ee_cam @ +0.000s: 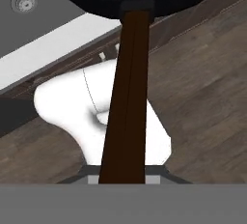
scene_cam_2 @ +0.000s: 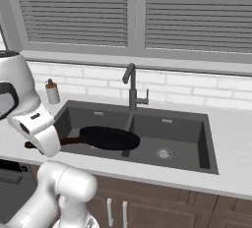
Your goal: Pick the pan and sponge and place them into the sink. Then turn on the water.
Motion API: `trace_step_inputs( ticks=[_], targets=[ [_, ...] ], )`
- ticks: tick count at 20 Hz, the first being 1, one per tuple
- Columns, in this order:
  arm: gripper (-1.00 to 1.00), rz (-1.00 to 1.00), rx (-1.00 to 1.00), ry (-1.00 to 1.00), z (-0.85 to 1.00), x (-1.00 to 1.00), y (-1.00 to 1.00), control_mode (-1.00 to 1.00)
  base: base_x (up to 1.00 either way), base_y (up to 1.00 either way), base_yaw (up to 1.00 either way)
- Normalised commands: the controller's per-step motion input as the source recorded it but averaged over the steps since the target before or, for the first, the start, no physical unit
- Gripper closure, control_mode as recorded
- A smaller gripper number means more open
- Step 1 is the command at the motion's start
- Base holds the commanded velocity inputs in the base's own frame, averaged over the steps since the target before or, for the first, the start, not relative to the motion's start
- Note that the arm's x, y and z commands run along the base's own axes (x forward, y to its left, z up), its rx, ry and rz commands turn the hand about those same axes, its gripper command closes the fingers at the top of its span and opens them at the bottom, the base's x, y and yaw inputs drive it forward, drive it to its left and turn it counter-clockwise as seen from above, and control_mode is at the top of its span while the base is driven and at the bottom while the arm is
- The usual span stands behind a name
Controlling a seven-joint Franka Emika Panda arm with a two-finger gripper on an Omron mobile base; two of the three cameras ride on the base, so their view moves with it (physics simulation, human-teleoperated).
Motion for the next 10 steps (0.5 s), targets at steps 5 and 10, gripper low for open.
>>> trace_step_inputs(
  ticks=[5,10],
  targets=[
    [1.00,0.00,0.01,0.05,0.23,0.28,0.85,-1.00,0.00,0.00,0.00],
    [1.00,0.07,0.03,-0.01,0.00,0.46,0.32,-1.00,0.00,0.00,0.00]
  ],
)
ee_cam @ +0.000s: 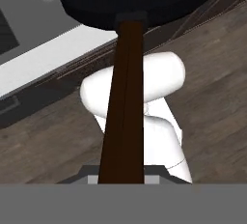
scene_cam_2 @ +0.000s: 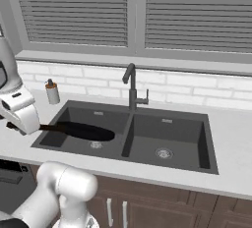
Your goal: Pick the pan and sponge and place them into the sink. Then turn on the water.
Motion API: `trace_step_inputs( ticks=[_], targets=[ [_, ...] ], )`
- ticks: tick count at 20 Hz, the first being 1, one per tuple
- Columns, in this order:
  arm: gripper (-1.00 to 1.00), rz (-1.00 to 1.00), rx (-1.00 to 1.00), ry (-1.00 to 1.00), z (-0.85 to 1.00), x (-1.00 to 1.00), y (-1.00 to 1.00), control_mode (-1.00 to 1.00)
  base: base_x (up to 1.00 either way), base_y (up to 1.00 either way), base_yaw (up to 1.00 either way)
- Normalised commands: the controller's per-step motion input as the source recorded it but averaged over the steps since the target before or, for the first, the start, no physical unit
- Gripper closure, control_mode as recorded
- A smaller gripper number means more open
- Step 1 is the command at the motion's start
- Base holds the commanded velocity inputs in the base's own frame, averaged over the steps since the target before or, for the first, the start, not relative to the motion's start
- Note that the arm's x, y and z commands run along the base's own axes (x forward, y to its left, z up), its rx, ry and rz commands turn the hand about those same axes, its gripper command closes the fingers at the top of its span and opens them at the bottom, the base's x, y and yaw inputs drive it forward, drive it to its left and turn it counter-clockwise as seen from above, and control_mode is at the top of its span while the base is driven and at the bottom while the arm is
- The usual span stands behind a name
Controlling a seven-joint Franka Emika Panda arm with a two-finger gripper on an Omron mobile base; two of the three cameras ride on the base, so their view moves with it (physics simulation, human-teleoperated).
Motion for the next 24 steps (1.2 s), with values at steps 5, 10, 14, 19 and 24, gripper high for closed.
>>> trace_step_inputs(
  ticks=[5,10,14,19,24],
  targets=[
    [1.00,0.14,0.09,0.00,-0.12,0.43,0.18,-1.00,0.00,0.00,0.00],
    [1.00,0.16,0.10,0.00,-0.23,0.25,0.23,-1.00,0.00,0.00,0.00],
    [1.00,0.10,0.05,0.00,-0.41,0.43,0.37,-1.00,0.00,0.00,0.00],
    [1.00,0.00,0.04,-0.09,-0.31,0.48,0.27,-1.00,0.00,0.00,0.00],
    [1.00,-0.03,0.01,-0.10,-0.19,0.48,0.04,-1.00,0.00,0.00,0.00]
  ],
)
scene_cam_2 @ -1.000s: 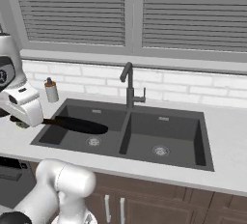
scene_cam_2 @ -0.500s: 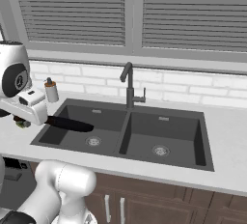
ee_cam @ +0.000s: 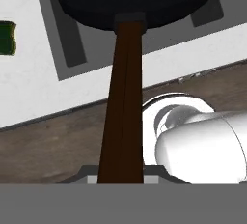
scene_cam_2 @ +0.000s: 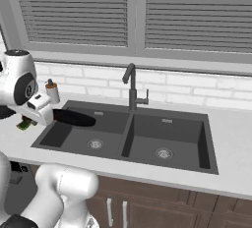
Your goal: Pick the pan and sponge and place them into the sink. Then turn on the water.
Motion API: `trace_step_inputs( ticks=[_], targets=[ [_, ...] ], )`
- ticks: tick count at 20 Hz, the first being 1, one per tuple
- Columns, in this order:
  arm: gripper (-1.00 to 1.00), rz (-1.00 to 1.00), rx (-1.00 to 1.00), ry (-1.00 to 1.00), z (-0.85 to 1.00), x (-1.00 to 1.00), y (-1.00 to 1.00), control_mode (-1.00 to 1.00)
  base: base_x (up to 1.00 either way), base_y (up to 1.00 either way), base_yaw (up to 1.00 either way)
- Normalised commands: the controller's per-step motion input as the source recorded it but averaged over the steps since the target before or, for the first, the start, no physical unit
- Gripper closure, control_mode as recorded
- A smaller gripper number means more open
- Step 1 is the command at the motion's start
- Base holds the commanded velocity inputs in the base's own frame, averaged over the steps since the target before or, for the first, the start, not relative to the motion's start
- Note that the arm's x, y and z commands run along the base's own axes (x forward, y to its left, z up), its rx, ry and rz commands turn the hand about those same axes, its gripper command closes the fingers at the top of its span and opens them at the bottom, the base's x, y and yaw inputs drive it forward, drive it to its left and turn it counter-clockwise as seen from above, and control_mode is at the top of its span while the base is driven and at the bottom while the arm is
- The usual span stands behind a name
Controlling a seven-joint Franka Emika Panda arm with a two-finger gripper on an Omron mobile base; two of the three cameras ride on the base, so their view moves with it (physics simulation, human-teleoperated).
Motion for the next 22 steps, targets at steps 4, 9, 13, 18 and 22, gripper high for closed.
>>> trace_step_inputs(
  ticks=[4,9,13,18,22],
  targets=[
    [1.00,-0.14,0.00,0.00,-0.19,0.36,0.00,-1.00,0.00,0.00,0.00],
    [1.00,-0.15,0.00,0.01,-0.34,0.26,0.02,-1.00,0.00,0.00,0.00],
    [1.00,-0.15,0.00,0.00,-0.39,0.26,0.03,-1.00,0.00,0.00,0.00],
    [1.00,-0.11,0.00,0.00,-0.57,0.36,0.00,-1.00,0.00,0.00,0.00],
    [1.00,-0.06,-0.01,-0.07,-0.51,0.57,0.00,-1.00,0.00,0.00,0.00]
  ],
)
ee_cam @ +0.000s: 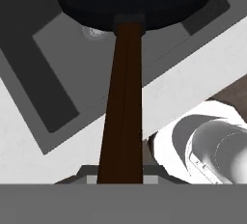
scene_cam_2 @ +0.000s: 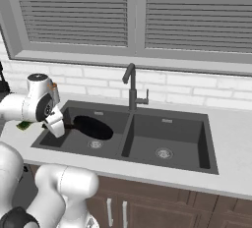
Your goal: Pick the pan and sponge and place them into the sink. Then turn on the water.
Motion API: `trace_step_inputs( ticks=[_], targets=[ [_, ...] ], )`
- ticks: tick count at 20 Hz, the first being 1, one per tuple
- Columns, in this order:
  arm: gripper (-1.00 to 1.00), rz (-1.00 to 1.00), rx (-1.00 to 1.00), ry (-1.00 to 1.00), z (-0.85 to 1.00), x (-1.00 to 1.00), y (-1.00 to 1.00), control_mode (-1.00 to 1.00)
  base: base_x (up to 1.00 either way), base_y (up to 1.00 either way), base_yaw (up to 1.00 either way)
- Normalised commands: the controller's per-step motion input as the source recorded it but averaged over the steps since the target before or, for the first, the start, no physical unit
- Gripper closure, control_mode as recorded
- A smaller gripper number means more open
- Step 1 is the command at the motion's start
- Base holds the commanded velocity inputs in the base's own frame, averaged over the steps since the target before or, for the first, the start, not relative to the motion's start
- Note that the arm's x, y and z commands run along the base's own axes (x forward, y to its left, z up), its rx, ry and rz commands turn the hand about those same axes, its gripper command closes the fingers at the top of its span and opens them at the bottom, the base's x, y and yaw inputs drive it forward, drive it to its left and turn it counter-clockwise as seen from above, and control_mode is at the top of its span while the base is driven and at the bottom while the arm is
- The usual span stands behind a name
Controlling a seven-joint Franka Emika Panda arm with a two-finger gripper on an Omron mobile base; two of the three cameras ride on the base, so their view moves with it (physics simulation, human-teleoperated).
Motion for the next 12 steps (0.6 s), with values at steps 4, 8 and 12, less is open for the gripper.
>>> trace_step_inputs(
  ticks=[4,8,12],
  targets=[
    [1.00,-0.01,-0.02,-0.08,-0.35,0.74,0.01,-1.00,0.00,0.00,0.00],
    [1.00,-0.03,-0.04,0.00,-0.36,0.61,0.06,-1.00,0.00,0.00,0.00],
    [1.00,-0.08,-0.01,0.00,-0.42,0.37,0.00,-1.00,0.00,0.00,0.00]
  ],
)
